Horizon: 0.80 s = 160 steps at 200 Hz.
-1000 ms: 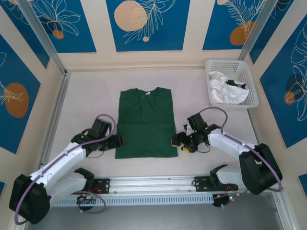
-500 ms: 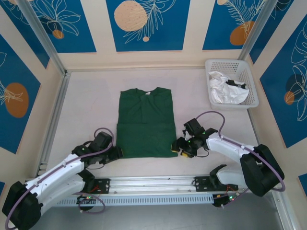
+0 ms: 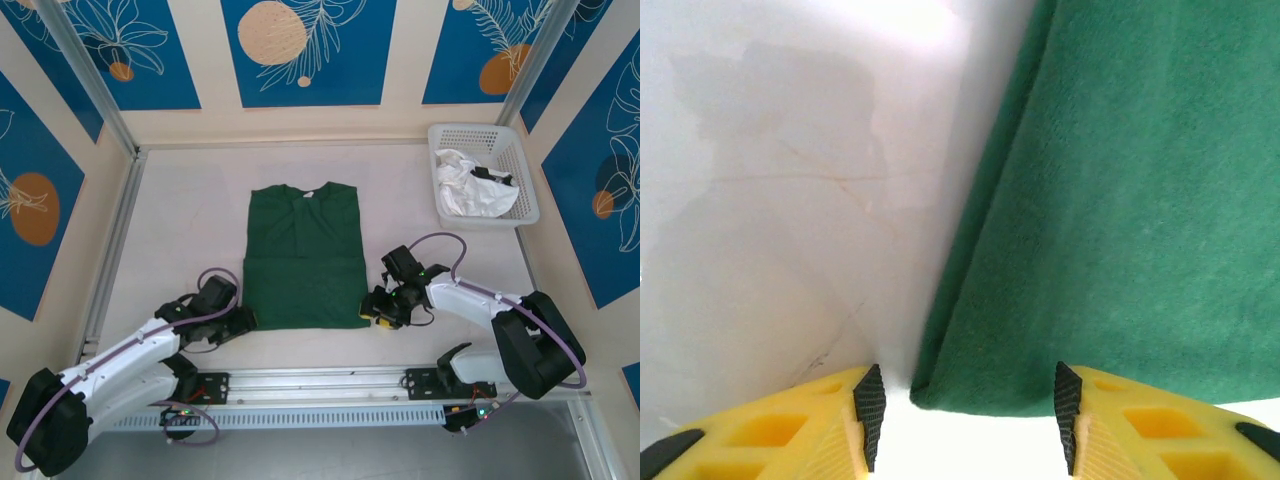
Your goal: Fold and stack the t-shirts
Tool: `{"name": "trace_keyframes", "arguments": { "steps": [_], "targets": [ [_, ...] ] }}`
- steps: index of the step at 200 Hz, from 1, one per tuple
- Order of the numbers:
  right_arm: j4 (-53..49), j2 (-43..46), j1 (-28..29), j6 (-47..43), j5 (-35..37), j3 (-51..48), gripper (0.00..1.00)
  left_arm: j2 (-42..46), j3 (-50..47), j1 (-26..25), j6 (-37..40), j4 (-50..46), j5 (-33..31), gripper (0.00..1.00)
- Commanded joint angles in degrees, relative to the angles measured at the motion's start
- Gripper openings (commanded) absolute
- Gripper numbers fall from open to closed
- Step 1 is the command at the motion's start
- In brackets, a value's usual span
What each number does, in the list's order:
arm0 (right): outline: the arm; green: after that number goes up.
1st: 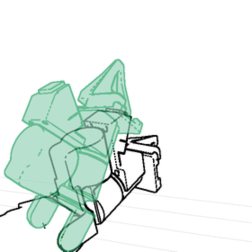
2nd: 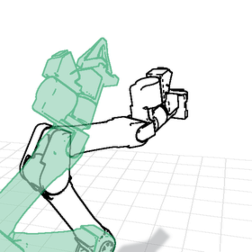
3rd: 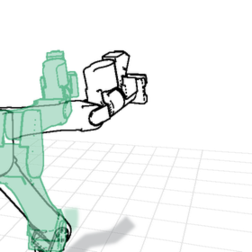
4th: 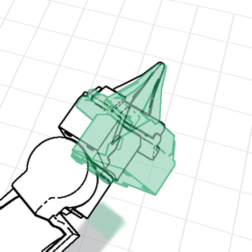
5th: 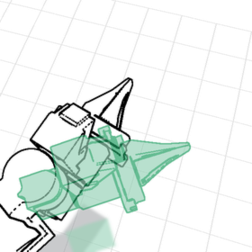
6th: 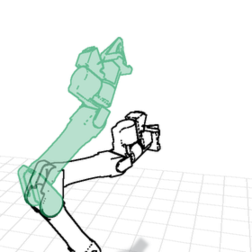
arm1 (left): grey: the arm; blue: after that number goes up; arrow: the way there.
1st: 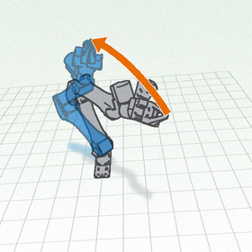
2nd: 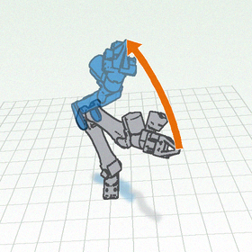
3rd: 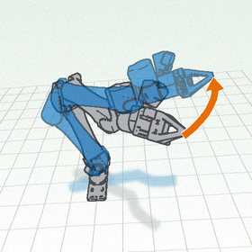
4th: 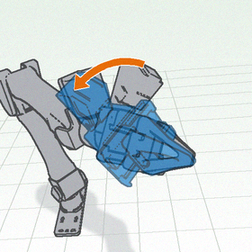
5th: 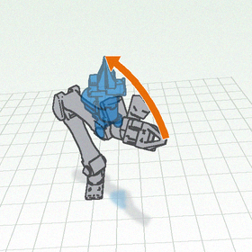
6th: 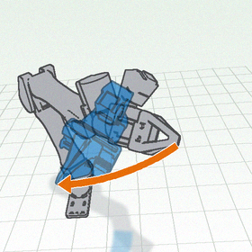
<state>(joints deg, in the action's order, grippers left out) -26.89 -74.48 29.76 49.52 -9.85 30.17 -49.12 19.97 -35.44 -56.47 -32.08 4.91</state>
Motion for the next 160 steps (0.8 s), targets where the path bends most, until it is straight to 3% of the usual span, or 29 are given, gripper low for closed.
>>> {"name": "trace_keyframes", "arguments": {
  "steps": [1, 47, 105, 128, 152, 160],
  "targets": [
    [5.7, -3.0, 0.9, -0.5, -0.6, -1.3, 0.44, 0.9, 1.5, -0.3, 1.6, -5.3, -0.6, 0.49],
    [5.1, -3.5, 1.4, -0.6, 0.5, -0.6, 0.37, -0.1, 1.3, -0.5, 1.4, -1.2, 0.4, 0.35],
    [4.8, -4.5, 2.4, -1.4, -0.4, 0.5, 0.35, -7.6, 2.5, -0.4, 2.8, 5.6, 0.6, 0.28],
    [4.6, -4.8, 2.4, -2.0, -0.2, 0.5, 0.25, -9.3, 2.9, -0.4, 3.7, 6.4, -0.3, 0.18],
    [3.9, -5.1, 2.4, -2.7, 0.6, 1.0, 0.1, -10.8, 4.9, -0.4, 7.2, 5.9, -1.8, 0.0],
    [3.1, -5.2, 2.4, -3.2, 1.0, 1.4, 0.07, -11.1, 5.8, -0.4, 9.0, 4.9, -2.5, 0.0]
  ]
}}
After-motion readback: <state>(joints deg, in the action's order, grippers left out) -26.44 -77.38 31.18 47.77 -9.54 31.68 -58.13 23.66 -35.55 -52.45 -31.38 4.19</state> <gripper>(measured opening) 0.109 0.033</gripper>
